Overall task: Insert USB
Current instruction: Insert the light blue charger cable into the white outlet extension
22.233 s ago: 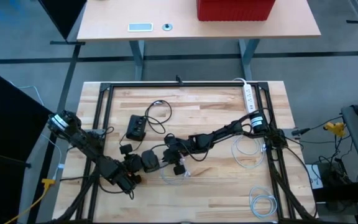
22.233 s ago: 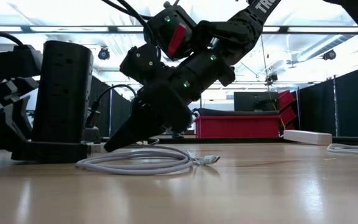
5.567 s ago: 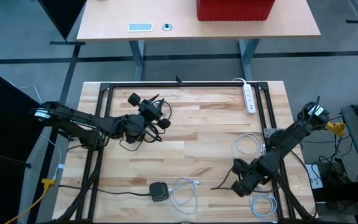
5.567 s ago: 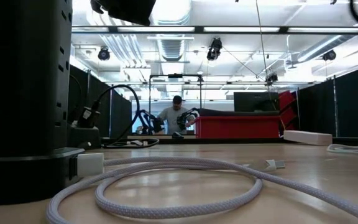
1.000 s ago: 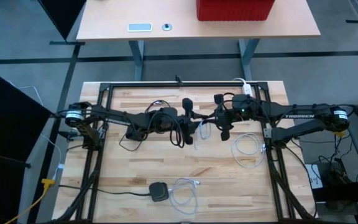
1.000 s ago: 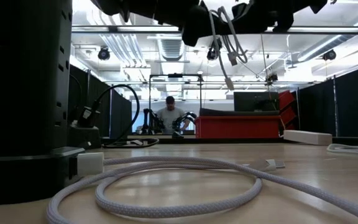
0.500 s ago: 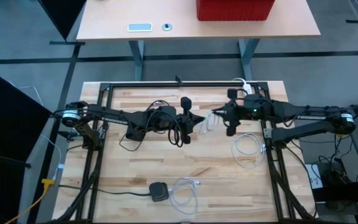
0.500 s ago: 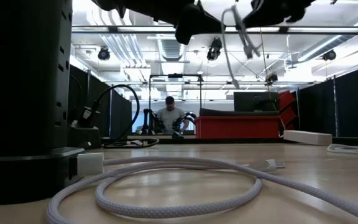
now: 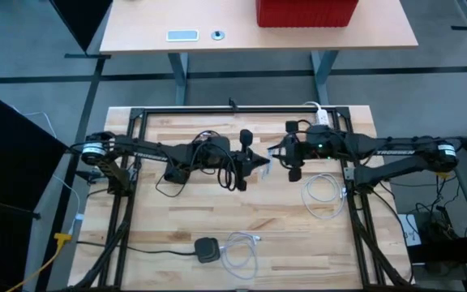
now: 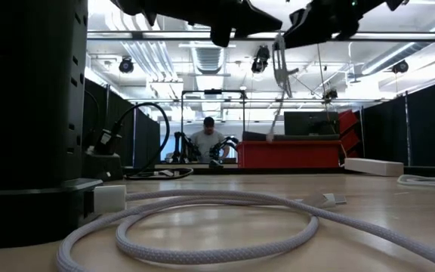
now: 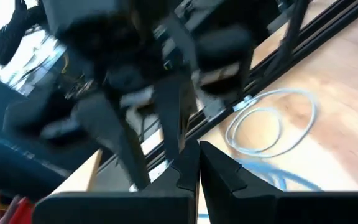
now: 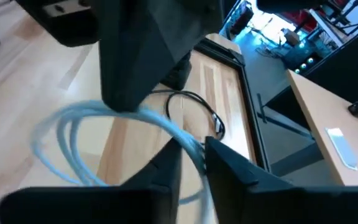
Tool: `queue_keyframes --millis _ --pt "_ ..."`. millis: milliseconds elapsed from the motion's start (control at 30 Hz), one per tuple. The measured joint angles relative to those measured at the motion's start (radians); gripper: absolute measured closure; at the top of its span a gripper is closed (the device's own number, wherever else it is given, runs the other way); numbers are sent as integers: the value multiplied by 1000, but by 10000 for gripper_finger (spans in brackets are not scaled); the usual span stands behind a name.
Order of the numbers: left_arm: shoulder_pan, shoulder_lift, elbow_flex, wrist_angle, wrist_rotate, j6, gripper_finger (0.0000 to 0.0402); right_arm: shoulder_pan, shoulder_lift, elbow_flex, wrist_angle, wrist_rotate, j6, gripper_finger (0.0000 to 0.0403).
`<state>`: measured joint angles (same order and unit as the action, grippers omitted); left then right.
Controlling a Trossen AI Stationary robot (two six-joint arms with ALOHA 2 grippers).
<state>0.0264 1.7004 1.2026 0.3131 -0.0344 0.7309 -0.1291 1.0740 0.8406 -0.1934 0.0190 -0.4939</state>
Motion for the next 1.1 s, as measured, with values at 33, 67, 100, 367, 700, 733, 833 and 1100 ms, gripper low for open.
queue_keyframes --millis 33,67,100,367,700,733,833,1100 --pt "0 3 0 2 -4 4 401 0 11 0 9 0 -8 356" --pt "0 4 0 -5 -23 9 401 0 21 0 8 4 -22 374" --pt "0 4 0 -13 -54 12 401 0 29 0 8 10 -33 387" --pt "0 -3 0 -55 -297 38 401 -3 40 0 11 33 -27 400" --pt "44 -6 -2 -105 -343 20 401 -2 25 0 -10 -5 -46 402" --pt "50 4 -2 -101 -334 20 401 -2 25 0 -10 -16 -46 402" --pt "55 31 -3 -73 -263 36 394 -2 25 0 -11 -27 -46 402" --pt "31 33 -3 -35 -210 73 340 -3 25 0 -27 -16 -30 402"
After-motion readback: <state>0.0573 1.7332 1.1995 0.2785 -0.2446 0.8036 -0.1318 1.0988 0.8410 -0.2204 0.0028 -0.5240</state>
